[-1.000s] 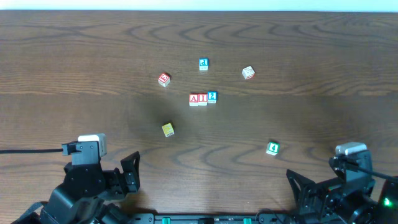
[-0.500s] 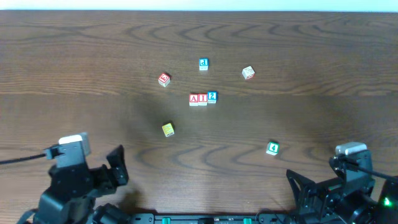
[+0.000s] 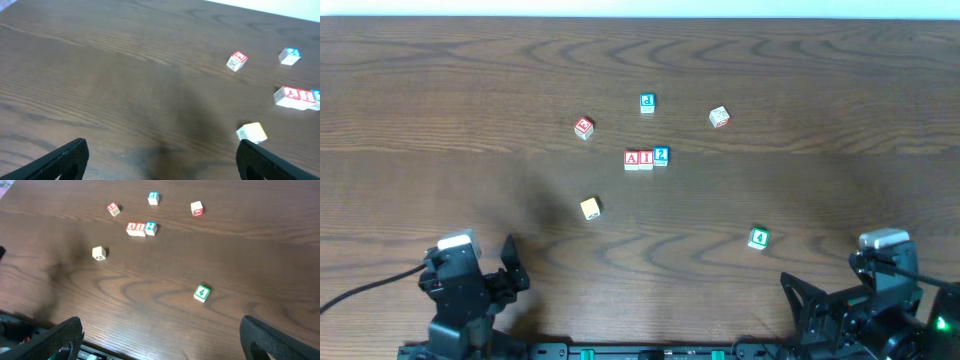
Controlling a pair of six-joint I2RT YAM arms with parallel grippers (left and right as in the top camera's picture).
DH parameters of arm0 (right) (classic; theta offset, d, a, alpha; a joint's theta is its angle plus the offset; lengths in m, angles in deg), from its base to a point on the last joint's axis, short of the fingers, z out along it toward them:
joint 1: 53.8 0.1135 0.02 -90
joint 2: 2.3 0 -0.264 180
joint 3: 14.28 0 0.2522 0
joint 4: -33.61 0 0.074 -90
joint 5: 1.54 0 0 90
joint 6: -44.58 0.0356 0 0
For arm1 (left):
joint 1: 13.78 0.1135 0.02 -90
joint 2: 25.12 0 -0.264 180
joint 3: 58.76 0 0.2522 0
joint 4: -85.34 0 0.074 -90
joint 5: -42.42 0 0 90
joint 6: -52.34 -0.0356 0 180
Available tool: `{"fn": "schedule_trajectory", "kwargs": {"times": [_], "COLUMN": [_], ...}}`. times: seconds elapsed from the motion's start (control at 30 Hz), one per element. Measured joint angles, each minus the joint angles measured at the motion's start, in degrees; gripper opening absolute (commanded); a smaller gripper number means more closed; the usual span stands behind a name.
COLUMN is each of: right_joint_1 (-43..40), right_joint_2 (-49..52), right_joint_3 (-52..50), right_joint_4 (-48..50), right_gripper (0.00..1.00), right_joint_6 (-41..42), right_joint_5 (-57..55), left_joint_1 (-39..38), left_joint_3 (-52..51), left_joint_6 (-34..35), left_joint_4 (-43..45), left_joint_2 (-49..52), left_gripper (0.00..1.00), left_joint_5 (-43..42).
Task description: Spell out Ai2
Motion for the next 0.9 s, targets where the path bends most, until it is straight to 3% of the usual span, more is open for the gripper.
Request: {"fn": "schedule_trajectory", "kwargs": {"times": [0.37,0.9], "right_joint_1": [0.00,0.00], "right_joint_2": [0.00,0.00], "right_joint_3": [-0.02,-0.02], "right_joint_4": [-0.02,-0.04], "right_gripper": [0.99,0.99], "right_joint_6": [0.00,0.00], "right_joint_5": [0.00,0.00], "left_joint_1": [2.91,3.43], "left_joint_3": [-13.11,-19.58], "left_joint_6": [1.03,2.51], "left_joint_4": [5.16,7.89], "left_joint_2": [-6.23,-8.20], "left_gripper": [0.95,0.95], "left_joint_5": [-2.95,-5.11]}}
